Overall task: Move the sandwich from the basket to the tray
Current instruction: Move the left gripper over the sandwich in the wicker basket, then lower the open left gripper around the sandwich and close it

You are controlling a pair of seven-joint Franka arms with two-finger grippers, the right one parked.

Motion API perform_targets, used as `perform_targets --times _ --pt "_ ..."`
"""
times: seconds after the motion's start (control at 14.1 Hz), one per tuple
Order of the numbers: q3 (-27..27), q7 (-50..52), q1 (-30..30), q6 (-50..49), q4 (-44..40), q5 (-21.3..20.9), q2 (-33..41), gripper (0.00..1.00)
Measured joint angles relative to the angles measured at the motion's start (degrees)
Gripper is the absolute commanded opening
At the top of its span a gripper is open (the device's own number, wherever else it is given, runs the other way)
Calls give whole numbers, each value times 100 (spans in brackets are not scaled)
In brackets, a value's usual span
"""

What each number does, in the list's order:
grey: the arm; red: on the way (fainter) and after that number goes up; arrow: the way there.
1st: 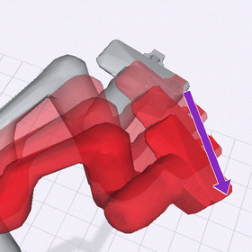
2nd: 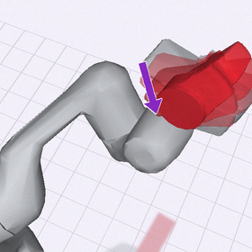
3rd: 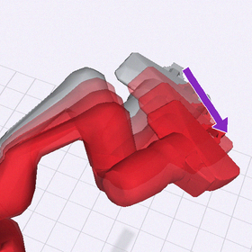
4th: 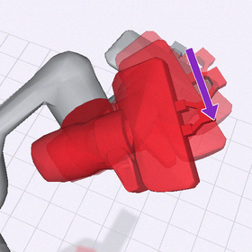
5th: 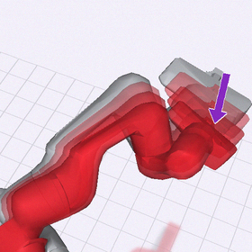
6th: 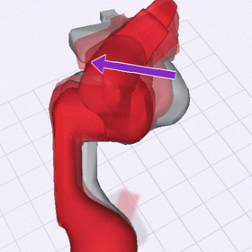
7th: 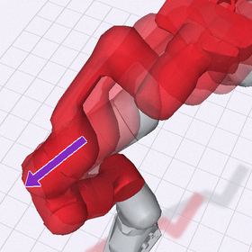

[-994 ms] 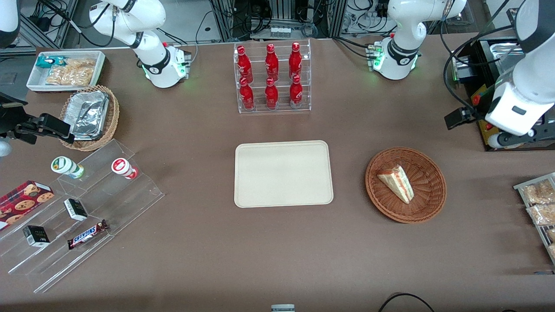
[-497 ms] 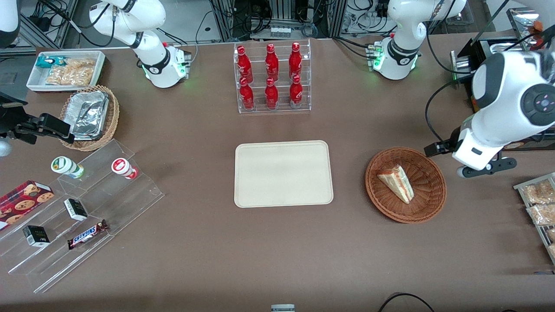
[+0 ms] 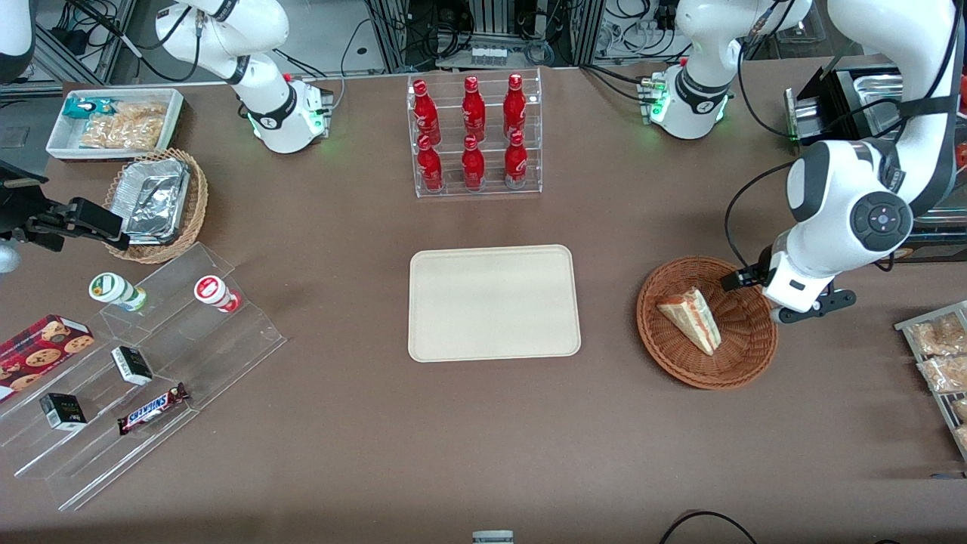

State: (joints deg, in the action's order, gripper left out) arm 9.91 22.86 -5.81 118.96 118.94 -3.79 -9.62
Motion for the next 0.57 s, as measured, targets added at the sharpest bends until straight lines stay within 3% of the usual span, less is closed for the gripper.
perform_targets --times 0.28,0.57 --pt "31 476 9 190 9 26 -249 100" --pt "70 1758 97 418 -23 30 -340 100"
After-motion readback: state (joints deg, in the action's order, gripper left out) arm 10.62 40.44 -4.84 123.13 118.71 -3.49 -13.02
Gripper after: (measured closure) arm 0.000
